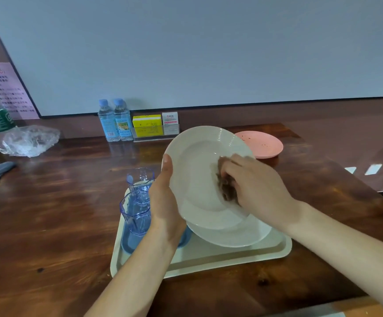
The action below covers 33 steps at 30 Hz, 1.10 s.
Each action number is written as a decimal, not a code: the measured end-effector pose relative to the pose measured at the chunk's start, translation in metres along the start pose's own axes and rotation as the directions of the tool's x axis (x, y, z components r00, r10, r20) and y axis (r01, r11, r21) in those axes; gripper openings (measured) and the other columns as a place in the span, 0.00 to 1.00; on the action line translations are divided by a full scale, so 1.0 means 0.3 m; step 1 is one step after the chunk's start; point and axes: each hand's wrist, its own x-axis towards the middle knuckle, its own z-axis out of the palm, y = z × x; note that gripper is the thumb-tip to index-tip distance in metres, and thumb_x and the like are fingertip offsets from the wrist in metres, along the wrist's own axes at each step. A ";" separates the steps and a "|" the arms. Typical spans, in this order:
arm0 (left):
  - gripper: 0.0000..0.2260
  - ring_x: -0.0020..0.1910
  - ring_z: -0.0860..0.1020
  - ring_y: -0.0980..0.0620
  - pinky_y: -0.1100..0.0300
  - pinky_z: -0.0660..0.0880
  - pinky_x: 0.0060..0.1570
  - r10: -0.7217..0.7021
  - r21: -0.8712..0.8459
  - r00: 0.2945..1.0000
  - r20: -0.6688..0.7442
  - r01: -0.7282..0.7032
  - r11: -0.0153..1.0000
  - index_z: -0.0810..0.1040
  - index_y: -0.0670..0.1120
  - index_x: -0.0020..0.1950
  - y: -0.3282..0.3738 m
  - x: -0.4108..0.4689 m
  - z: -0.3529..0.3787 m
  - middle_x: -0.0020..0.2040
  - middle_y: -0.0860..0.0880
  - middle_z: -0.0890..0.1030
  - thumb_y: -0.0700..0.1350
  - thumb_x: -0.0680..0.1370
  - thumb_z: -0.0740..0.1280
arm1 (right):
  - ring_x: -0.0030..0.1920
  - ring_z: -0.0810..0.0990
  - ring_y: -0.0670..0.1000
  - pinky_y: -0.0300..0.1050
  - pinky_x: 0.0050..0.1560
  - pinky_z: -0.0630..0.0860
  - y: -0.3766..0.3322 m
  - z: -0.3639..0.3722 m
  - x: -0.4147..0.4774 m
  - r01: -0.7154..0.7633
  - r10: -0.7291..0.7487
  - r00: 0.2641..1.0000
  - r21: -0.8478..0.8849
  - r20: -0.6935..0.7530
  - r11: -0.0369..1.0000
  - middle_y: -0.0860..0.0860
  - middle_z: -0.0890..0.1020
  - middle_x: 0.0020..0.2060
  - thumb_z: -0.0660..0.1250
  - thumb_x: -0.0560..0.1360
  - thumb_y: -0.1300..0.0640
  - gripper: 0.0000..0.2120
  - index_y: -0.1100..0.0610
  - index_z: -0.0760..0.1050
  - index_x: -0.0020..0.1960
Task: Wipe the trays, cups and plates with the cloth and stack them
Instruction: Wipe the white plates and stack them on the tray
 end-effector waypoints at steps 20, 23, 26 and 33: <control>0.37 0.71 0.78 0.31 0.30 0.69 0.75 0.085 0.015 0.995 0.046 -0.086 0.996 0.82 0.43 0.70 -0.003 -0.083 0.058 0.69 0.34 0.81 0.68 0.72 0.77 | 0.51 0.75 0.47 0.44 0.47 0.74 -0.063 -0.061 -0.147 0.002 -0.070 0.981 0.350 0.183 0.937 0.41 0.79 0.50 0.67 0.76 0.58 0.07 0.48 0.80 0.50; 0.34 0.69 0.79 0.32 0.32 0.70 0.75 0.067 0.021 0.997 0.030 -0.067 0.998 0.83 0.42 0.69 -0.022 -0.091 0.075 0.68 0.33 0.81 0.67 0.76 0.74 | 0.56 0.76 0.46 0.41 0.57 0.74 -0.136 -0.068 -0.169 -0.005 -0.085 0.984 0.503 0.155 0.864 0.43 0.80 0.56 0.62 0.79 0.57 0.10 0.50 0.80 0.55; 0.29 0.65 0.82 0.34 0.38 0.75 0.70 0.029 -0.022 0.999 0.043 -0.028 0.999 0.83 0.41 0.68 -0.010 -0.106 0.091 0.66 0.34 0.83 0.64 0.82 0.67 | 0.58 0.75 0.47 0.41 0.58 0.74 -0.096 -0.064 -0.187 0.068 -0.138 0.984 0.480 0.112 0.875 0.43 0.79 0.57 0.65 0.80 0.62 0.11 0.51 0.80 0.58; 0.23 0.50 0.88 0.42 0.46 0.81 0.55 0.048 -0.080 0.999 -0.016 -0.049 0.996 0.92 0.46 0.50 0.058 -0.125 0.156 0.56 0.40 0.88 0.62 0.83 0.65 | 0.53 0.72 0.50 0.52 0.49 0.78 0.028 -0.055 -0.208 0.132 -0.130 0.991 0.251 -0.025 0.959 0.44 0.77 0.54 0.67 0.75 0.68 0.15 0.52 0.79 0.56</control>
